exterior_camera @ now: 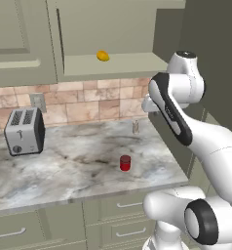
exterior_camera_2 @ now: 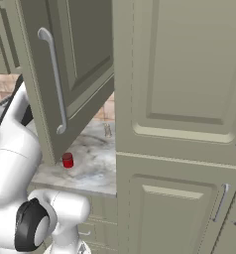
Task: Pick the jam and cereal from the counter and place them in the cabinets closest to them.
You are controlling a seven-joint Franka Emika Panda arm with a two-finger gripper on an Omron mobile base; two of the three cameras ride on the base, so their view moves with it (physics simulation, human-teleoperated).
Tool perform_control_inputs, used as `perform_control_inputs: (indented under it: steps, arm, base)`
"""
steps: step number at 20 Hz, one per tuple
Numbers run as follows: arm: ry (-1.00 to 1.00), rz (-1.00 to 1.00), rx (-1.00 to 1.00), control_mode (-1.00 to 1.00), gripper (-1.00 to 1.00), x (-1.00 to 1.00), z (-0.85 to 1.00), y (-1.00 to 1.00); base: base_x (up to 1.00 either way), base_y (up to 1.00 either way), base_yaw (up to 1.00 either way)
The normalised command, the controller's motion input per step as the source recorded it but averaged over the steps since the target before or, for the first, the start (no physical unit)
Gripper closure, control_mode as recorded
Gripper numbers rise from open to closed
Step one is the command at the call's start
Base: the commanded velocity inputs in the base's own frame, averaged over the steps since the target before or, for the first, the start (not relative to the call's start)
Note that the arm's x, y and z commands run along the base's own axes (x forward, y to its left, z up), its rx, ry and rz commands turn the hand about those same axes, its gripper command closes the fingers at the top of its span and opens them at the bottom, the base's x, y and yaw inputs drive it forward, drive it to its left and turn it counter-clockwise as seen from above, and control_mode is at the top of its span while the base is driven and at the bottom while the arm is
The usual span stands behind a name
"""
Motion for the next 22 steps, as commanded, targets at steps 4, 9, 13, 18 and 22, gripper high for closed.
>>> perform_control_inputs:
  steps: [4, 9, 13, 18, 22]
  arm:
    - [0.0, 0.0, 0.0, -1.0, -1.0, -0.03, 0.0, 0.1]
    - [0.0, 0.0, 0.0, -1.0, -1.0, -0.11, 0.0, 0.22]
    - [0.0, 0.0, 0.0, -1.0, -1.0, -0.26, -0.02, 0.05]
    - [-0.01, 0.0, -0.02, -1.0, -1.0, -0.28, -0.04, 0.23]
    - [-0.04, 0.0, -0.01, -1.0, -1.0, -0.32, -0.05, 0.19]
  base:
    - [0.0, 0.0, 0.0]
    - [0.0, 0.0, 0.0]
    - [0.0, 0.0, 0.0]
    - [0.0, 0.0, 0.0]
    - [0.0, 0.0, 0.0]
